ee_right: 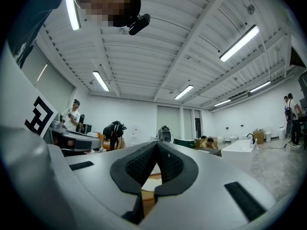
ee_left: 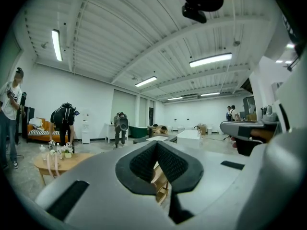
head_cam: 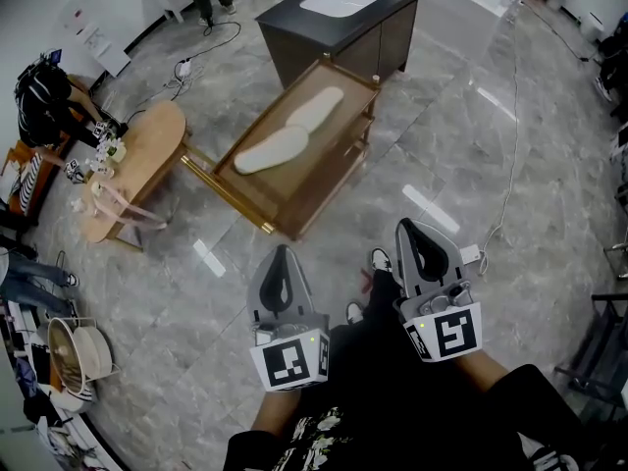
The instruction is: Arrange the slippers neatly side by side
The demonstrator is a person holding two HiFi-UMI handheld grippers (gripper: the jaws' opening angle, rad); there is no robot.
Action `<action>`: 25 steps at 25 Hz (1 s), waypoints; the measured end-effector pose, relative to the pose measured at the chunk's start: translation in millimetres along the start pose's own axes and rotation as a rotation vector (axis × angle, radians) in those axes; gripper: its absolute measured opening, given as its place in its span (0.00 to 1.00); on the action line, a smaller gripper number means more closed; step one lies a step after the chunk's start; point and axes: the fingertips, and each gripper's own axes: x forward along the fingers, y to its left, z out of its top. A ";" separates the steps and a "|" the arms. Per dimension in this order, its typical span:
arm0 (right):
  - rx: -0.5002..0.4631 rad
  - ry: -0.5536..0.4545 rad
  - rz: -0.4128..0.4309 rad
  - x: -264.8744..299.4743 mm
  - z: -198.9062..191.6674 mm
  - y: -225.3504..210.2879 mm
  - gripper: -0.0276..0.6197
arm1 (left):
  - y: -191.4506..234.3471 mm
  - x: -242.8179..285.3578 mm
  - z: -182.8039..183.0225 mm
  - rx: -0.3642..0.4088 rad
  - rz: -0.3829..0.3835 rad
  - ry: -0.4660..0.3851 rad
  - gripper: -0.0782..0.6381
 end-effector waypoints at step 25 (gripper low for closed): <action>0.009 0.007 0.135 114.2 -16.7 -69.2 0.04 | -5.6 107.2 10.7 0.014 0.118 0.022 0.11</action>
